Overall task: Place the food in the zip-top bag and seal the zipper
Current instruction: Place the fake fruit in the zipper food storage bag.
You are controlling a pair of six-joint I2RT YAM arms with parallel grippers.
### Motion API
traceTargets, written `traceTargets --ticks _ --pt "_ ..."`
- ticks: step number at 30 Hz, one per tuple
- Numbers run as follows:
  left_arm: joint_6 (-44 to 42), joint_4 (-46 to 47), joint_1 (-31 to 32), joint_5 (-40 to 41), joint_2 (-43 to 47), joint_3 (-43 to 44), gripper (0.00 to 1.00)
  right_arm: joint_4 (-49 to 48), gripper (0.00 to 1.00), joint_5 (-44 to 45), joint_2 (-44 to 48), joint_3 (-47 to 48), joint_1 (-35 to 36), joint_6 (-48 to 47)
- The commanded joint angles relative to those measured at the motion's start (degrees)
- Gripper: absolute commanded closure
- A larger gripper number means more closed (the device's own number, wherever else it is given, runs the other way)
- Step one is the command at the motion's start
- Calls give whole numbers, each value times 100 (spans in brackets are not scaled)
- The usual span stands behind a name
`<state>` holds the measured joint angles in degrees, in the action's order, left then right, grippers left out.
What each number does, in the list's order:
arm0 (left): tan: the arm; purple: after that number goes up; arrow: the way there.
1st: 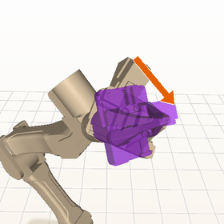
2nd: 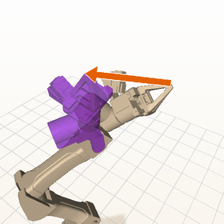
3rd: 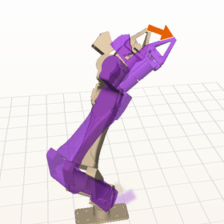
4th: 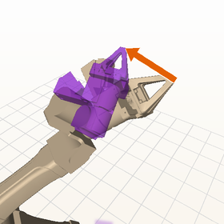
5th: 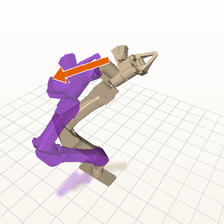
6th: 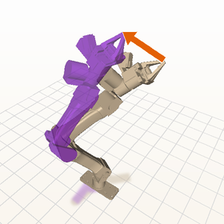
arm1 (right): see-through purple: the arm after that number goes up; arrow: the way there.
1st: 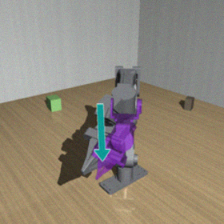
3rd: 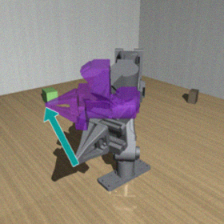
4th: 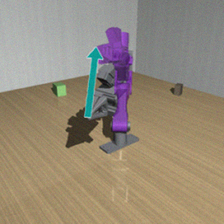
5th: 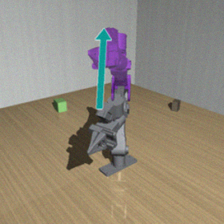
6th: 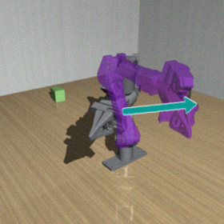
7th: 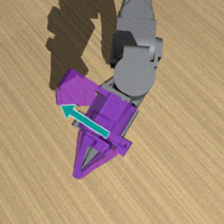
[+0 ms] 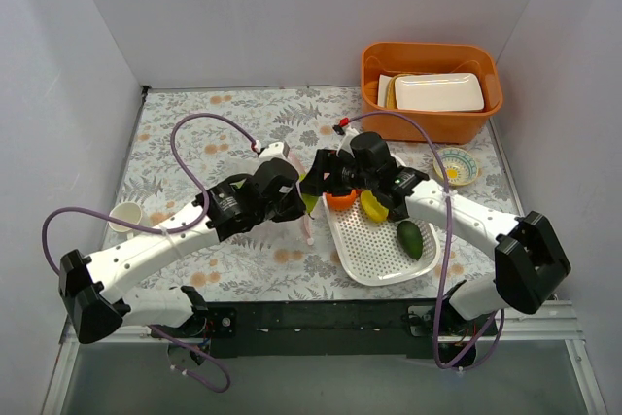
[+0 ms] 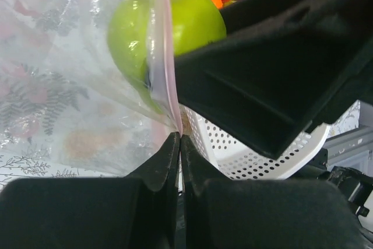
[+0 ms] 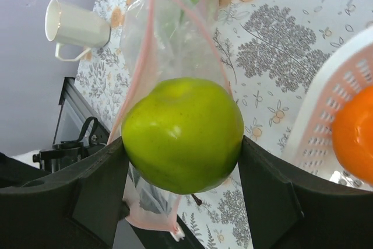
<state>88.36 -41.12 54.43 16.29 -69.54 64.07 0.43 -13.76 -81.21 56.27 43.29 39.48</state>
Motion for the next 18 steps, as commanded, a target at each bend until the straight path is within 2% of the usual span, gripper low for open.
traceTargets --ticks 1,8,13,18 --pt "-161 175 -21 -250 344 -176 100 -297 66 -373 -228 437 74 -81" --pt "67 -194 -21 505 538 8 100 -289 64 -277 -264 341 127 59" --pt "550 -774 -21 1129 634 114 100 -219 62 -276 -228 305 154 42" --pt "902 -1170 -29 1490 643 228 100 -51 56 -258 -308 455 303 -72"
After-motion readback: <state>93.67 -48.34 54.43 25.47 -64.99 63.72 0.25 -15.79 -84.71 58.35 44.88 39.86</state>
